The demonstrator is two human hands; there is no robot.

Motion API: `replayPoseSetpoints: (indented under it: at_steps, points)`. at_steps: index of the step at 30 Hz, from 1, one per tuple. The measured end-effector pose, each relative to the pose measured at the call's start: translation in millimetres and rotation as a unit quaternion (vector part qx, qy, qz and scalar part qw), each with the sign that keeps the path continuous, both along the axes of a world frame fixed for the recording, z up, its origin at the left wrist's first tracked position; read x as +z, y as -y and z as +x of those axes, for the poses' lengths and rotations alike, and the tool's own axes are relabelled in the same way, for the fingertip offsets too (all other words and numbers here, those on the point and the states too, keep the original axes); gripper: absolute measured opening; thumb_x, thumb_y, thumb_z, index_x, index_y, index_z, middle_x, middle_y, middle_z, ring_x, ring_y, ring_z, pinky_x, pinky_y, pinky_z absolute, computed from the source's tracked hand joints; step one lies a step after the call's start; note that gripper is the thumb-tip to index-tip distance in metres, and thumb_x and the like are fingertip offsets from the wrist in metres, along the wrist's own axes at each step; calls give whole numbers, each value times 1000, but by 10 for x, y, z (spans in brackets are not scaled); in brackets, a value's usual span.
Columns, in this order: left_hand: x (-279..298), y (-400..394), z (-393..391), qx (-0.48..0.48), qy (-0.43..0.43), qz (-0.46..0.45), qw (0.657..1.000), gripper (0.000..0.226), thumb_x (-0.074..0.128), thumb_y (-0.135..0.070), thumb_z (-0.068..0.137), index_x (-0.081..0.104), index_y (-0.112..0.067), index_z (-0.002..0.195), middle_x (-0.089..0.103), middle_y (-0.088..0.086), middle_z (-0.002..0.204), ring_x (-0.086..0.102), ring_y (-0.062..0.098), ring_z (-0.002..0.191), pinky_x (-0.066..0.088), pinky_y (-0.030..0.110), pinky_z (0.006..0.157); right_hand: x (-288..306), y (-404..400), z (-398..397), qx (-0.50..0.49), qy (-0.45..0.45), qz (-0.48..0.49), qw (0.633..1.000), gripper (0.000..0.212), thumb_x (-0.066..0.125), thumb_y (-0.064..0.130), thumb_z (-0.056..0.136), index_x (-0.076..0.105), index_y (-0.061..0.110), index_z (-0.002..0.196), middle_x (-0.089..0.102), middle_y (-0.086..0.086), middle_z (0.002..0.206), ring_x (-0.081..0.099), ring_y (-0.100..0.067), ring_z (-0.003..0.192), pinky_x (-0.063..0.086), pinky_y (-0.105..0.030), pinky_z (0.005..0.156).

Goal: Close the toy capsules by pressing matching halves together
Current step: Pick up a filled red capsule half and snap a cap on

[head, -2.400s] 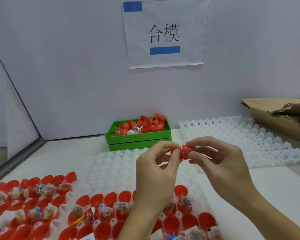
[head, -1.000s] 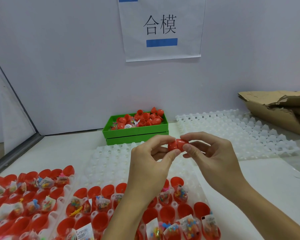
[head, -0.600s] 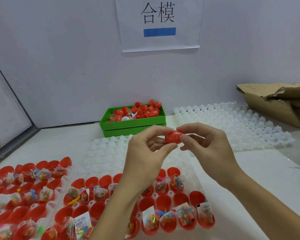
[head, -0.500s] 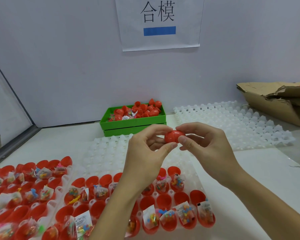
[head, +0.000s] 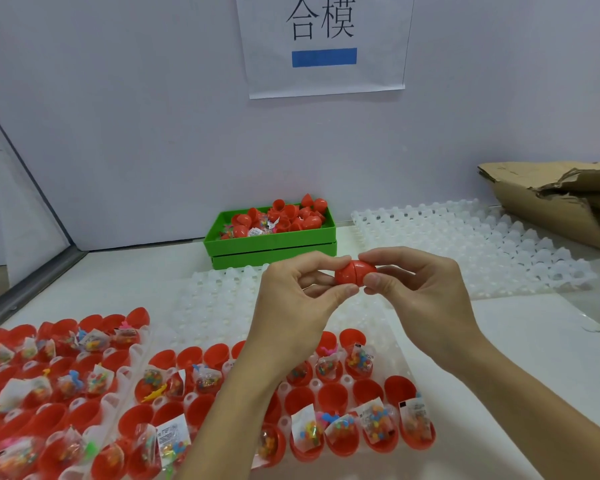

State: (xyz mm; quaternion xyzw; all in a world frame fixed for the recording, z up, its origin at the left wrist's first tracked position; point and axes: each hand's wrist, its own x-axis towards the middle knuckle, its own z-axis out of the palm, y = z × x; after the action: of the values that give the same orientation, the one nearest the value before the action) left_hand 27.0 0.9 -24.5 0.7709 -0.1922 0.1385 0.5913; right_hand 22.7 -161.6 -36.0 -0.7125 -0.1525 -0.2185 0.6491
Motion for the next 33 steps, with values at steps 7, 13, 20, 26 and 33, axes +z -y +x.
replayPoseSetpoints:
  at_steps: [7,13,20,26,33]
  points:
    - [-21,11,-13,-6,-3,-4,1000,33,80,-9,78,75,-18,109,76,-8,88,72,3,83,56,15,78,-15,-1,9,-3,-4,-7,1000,28,70,0,82,71,26,93,74,13,85,72,-10,80,56,-16,69]
    - [12,9,-12,2,-9,-8,1000,30,79,-14,80,74,-29,105,76,-11,86,71,2,82,53,10,74,-4,-8,3,-6,2,-7,1000,27,71,2,81,71,26,92,74,14,87,73,-10,81,57,-17,68]
    - [24,15,-18,6,-8,-6,1000,31,80,-13,79,74,-22,109,76,-11,91,71,3,83,54,11,74,10,-2,-15,-13,7,-16,1000,31,72,-1,81,71,28,91,75,12,85,73,-10,81,58,-18,69]
    - [29,-9,-24,4,-9,1,1000,29,79,-17,79,74,-29,106,75,-17,95,71,-1,87,55,12,75,26,-8,-28,12,-7,-14,1000,23,72,3,82,71,22,95,75,7,87,73,-15,85,60,-24,73]
    - [58,-29,-17,-16,-1,-10,1000,27,79,-12,80,73,-29,101,75,-17,92,71,0,85,52,9,72,77,-32,-53,7,7,-35,999,30,72,0,82,71,28,95,75,11,88,73,-11,84,59,-21,72]
